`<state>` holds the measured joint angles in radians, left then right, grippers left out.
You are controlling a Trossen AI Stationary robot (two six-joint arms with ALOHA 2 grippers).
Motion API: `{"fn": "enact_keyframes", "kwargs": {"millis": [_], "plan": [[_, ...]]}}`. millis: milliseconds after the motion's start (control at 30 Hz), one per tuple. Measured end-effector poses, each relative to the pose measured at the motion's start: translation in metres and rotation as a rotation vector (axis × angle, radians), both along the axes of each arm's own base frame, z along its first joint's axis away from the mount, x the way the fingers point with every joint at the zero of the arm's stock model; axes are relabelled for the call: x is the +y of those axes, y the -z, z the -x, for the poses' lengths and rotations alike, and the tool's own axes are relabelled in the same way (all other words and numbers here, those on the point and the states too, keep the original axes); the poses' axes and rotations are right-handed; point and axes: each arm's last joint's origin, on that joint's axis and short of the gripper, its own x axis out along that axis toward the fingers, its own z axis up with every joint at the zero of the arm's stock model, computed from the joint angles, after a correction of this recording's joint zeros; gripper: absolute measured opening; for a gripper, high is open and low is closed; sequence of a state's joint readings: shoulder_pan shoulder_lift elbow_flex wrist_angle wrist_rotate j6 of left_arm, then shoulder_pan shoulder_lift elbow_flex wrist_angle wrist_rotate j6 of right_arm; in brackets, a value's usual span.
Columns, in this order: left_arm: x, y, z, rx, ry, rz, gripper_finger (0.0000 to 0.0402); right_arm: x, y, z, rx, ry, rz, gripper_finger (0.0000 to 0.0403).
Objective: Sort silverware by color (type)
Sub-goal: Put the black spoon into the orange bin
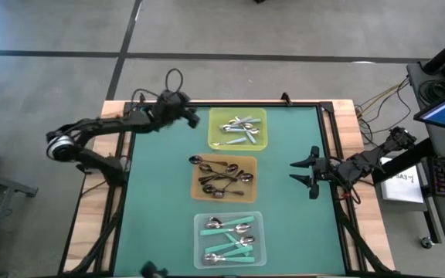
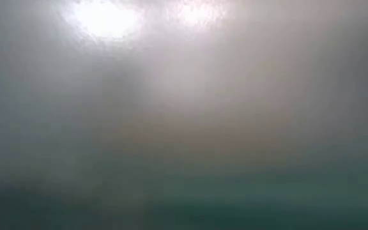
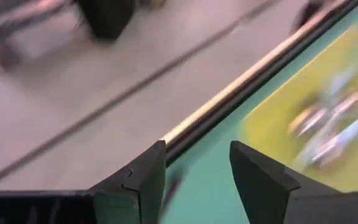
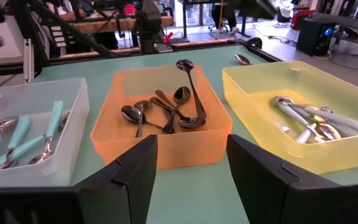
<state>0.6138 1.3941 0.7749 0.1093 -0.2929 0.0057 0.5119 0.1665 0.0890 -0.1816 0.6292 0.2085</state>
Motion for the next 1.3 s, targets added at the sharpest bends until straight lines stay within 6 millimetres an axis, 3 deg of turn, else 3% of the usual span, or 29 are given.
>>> {"fn": "enact_keyframes", "kwargs": {"millis": [167, 367, 500, 667, 867, 1000, 1300], "plan": [[0.02, 0.005, 0.033, 0.22, -0.072, 0.05, 0.0162, 0.0, 0.0, 0.0, 0.0, 0.0, 0.0, 0.0185], [0.038, 0.025, 0.042, 0.433, -0.001, 0.03, 0.0162, 0.0, 0.0, 0.0, 0.0, 0.0, 0.0, 0.0185], [0.051, 0.046, 0.039, 0.563, 0.082, 0.062, 0.0162, 0.0, 0.0, 0.0, 0.0, 0.0, 0.0, 0.0185], [0.073, 0.059, 0.023, 0.644, 0.13, 0.14, 0.0162, 0.0, 0.0, 0.0, 0.0, 0.0, 0.0, 0.0185], [0.11, 0.058, 0.003, 0.678, 0.05, 0.341, 0.0162, 0.0, 0.0, 0.0, 0.0, 0.0, 0.0, 0.0185], [0.126, 0.056, 0.001, 0.627, 0.075, 0.511, 0.0157, 0.0, 0.0, 0.0, 0.001, 0.0, 0.0, 0.0185], [0.122, 0.069, 0.013, 0.631, 0.07, 0.618, 0.0127, 0.0, 0.0, 0.0, 0.0, 0.0, 0.0, 0.0185]]}}
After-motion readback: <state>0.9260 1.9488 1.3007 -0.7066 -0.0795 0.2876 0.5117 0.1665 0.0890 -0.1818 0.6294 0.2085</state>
